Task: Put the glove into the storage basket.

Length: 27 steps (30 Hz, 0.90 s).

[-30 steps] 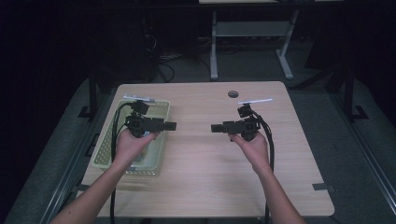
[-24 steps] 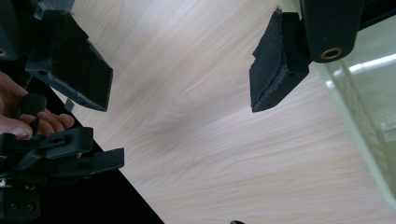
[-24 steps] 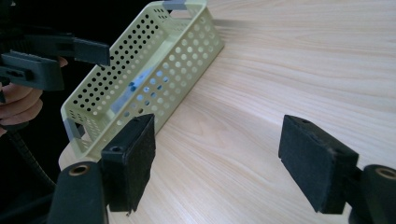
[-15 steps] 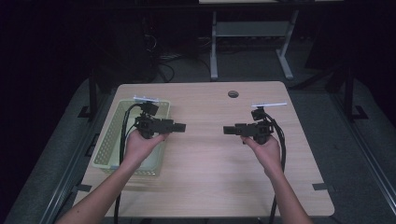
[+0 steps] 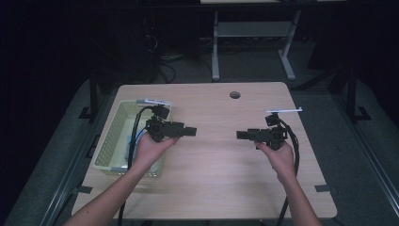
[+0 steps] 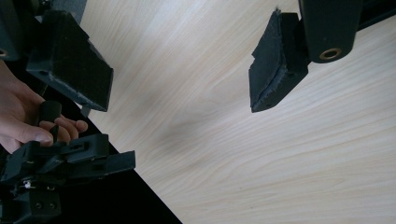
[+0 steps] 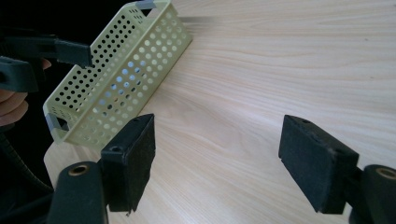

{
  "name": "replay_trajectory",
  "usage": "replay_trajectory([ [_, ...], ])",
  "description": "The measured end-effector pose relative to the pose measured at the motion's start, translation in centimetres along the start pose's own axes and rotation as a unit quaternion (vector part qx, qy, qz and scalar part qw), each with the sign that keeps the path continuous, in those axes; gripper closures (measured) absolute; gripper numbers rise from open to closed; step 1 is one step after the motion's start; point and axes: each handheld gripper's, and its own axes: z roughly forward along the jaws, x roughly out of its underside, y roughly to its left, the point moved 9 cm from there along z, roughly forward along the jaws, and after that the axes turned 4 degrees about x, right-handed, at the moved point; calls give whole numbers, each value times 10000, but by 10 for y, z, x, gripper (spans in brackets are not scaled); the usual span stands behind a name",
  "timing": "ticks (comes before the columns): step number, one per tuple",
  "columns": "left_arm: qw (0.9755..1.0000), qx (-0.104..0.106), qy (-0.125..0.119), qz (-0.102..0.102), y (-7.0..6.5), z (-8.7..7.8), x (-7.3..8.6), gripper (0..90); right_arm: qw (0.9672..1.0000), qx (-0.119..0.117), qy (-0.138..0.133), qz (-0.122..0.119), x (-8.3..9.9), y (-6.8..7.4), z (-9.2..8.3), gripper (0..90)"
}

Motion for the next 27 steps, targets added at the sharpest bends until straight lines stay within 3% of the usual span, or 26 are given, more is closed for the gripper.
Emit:
replay_trajectory([
  [10, 9998, 72, 166, 104, -9, 26, 8, 218, 9997, 121, -44, 185, 16, -26, -13, 270],
  [27, 9987, 296, 375, 190, -24, 63, 38, 218, 9991, 193, 138, 357, 52, -51, -24, 269],
])
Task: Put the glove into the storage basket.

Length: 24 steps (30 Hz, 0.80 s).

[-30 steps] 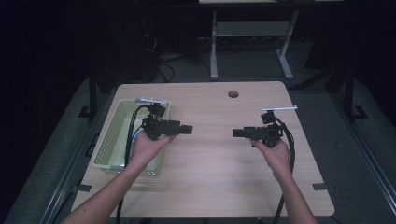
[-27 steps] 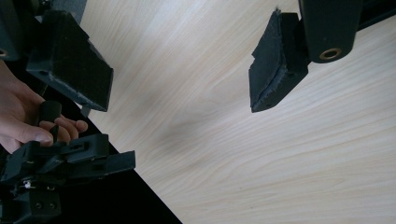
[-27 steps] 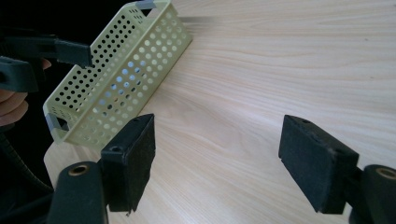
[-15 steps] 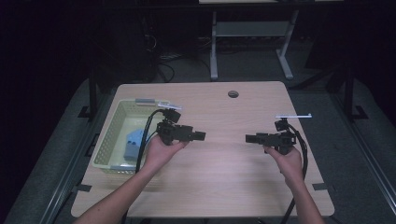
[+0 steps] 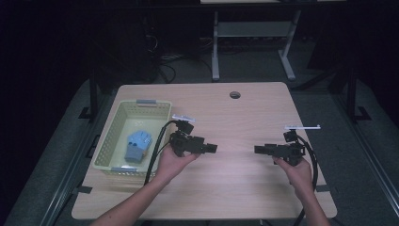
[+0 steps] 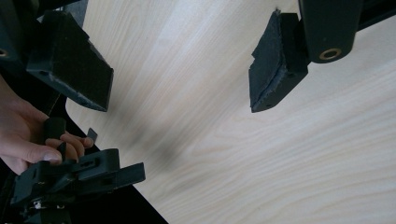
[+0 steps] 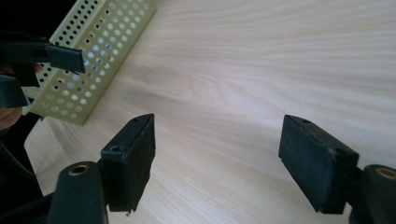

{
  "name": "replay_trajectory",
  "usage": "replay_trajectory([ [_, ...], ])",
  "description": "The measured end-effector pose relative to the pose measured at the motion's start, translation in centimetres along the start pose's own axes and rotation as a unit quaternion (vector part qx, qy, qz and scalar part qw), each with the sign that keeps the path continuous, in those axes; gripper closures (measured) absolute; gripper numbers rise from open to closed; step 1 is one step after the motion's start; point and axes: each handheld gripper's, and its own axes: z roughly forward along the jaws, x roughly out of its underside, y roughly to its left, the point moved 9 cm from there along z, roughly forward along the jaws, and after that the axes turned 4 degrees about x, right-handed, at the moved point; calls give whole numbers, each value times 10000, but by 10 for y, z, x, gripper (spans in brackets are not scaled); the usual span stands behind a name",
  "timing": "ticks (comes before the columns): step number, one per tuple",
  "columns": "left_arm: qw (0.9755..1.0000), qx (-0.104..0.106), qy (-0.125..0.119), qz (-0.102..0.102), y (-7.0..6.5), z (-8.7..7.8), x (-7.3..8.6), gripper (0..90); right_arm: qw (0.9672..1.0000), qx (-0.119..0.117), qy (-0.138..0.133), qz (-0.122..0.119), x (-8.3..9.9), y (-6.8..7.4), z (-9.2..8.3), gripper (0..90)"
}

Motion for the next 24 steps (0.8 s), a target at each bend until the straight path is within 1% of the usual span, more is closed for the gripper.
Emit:
replay_trajectory([
  [1, 10000, 31, -2, -2, -1, 2, 2, 218, 10000, 18, -4, -18, 2, -2, 0, 270],
  [2, 10000, 55, 5, -4, -2, 3, 4, 218, 10000, 17, -6, 23, 5, -3, -1, 270],
  [5, 10000, 49, 25, 36, -3, 7, 9, 218, 10000, -4, 21, 52, 12, -6, -3, 270],
  [9, 9999, 120, 17, 0, -5, 10, 16, 218, 10000, -5, 27, 52, 20, -9, -6, 269],
  [11, 9999, 114, 22, 49, -5, 11, 19, 221, 10000, 9, 12, 57, 24, -10, -9, 270],
  [12, 9999, 69, 47, 119, -6, 13, 22, 222, 10000, 13, -18, 61, 25, -10, -10, 269],
  [15, 9999, 89, 20, 140, -7, 15, 27, 223, 10000, 18, -37, 50, 30, -13, -14, 269],
  [17, 9998, 115, 16, 129, -7, 18, 32, 223, 10000, 7, -43, 88, 33, -13, -16, 268],
  [19, 9998, 130, 22, 128, -7, 20, 37, 223, 10000, 2, -19, 42, 37, -13, -16, 267],
  [20, 9998, 173, 7, 114, -8, 21, 40, 223, 10000, 21, 3, 28, 39, -13, -16, 267],
  [22, 9997, 224, -15, 84, -8, 23, 45, 224, 10000, -14, 13, 41, 44, -12, -17, 266],
  [23, 9997, 211, -27, 126, -8, 23, 48, 224, 10000, -17, 3, 22, 46, -12, -17, 266],
  [24, 9997, 194, -33, 127, -8, 24, 49, 224, 10000, -34, -9, 27, 48, -11, -18, 267],
])
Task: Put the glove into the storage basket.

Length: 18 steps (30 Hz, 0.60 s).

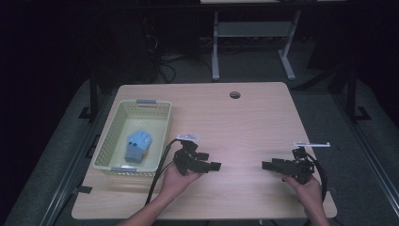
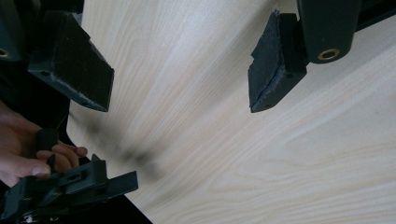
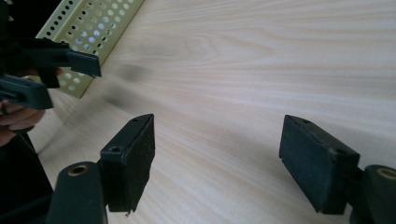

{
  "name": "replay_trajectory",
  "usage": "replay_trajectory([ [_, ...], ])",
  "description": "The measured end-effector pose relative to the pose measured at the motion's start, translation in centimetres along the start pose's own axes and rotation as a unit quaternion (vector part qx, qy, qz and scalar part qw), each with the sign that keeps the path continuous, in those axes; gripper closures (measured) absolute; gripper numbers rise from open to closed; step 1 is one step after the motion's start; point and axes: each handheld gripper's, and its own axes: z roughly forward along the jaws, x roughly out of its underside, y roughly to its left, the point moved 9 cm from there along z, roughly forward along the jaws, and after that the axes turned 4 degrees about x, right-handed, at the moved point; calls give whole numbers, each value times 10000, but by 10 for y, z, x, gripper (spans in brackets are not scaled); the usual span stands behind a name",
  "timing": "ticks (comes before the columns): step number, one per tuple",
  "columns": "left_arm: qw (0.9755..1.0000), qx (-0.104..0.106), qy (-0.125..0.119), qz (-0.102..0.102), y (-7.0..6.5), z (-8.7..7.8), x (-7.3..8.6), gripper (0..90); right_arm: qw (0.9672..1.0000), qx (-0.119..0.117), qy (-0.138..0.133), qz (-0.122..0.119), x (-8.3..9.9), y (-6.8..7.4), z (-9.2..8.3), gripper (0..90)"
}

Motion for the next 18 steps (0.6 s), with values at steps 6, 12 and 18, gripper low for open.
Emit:
replay_trajectory([
  [6, 10000, 20, -11, 59, -2, 1, 16, 226, 10000, -58, 2, -12, 11, 4, -2, 266],
  [12, 9999, 84, -44, 105, -9, 0, 30, 226, 9999, -42, -38, -103, 18, 9, -2, 266],
  [18, 9994, 112, 45, 323, -15, 2, 46, 226, 9996, 49, -78, -269, 20, 14, -3, 265],
])
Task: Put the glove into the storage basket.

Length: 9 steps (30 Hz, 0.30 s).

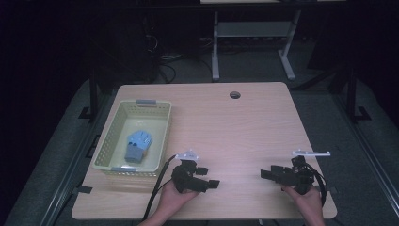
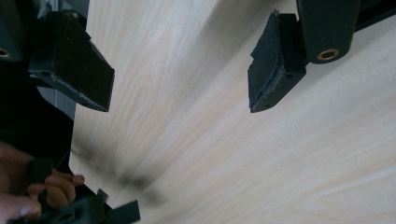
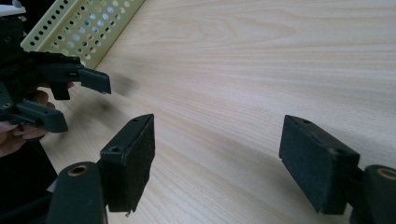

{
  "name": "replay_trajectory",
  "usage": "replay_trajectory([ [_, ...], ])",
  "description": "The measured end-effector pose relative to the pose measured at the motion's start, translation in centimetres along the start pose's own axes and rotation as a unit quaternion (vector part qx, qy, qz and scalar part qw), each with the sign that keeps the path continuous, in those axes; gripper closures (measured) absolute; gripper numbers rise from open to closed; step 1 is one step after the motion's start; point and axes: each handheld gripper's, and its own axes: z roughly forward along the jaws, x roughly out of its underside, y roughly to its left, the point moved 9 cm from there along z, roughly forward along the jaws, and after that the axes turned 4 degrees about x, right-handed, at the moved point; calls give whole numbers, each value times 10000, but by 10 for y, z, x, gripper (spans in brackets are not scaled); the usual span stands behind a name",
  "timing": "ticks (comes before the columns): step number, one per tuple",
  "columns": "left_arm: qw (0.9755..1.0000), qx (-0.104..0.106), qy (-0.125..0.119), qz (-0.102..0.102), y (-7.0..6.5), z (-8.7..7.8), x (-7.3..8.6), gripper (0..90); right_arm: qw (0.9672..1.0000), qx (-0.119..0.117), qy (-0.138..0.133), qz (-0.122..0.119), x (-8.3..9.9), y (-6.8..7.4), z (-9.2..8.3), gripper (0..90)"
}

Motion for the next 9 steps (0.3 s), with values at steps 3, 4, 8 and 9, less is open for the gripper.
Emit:
replay_trajectory([
  [3, 10000, 37, -11, 15, -2, -1, 1, 227, 10000, 11, -9, -99, 4, 2, 2, 263],
  [4, 9999, 48, -39, 91, -4, -3, 0, 226, 9999, 5, 46, -149, 6, 3, 4, 258],
  [8, 9998, 54, -85, 159, -10, -6, 1, 226, 9998, -37, 48, -214, 8, 5, 5, 246],
  [9, 9997, 36, -74, 240, -13, -7, 4, 227, 9999, -48, 28, -155, 9, 4, 6, 234],
])
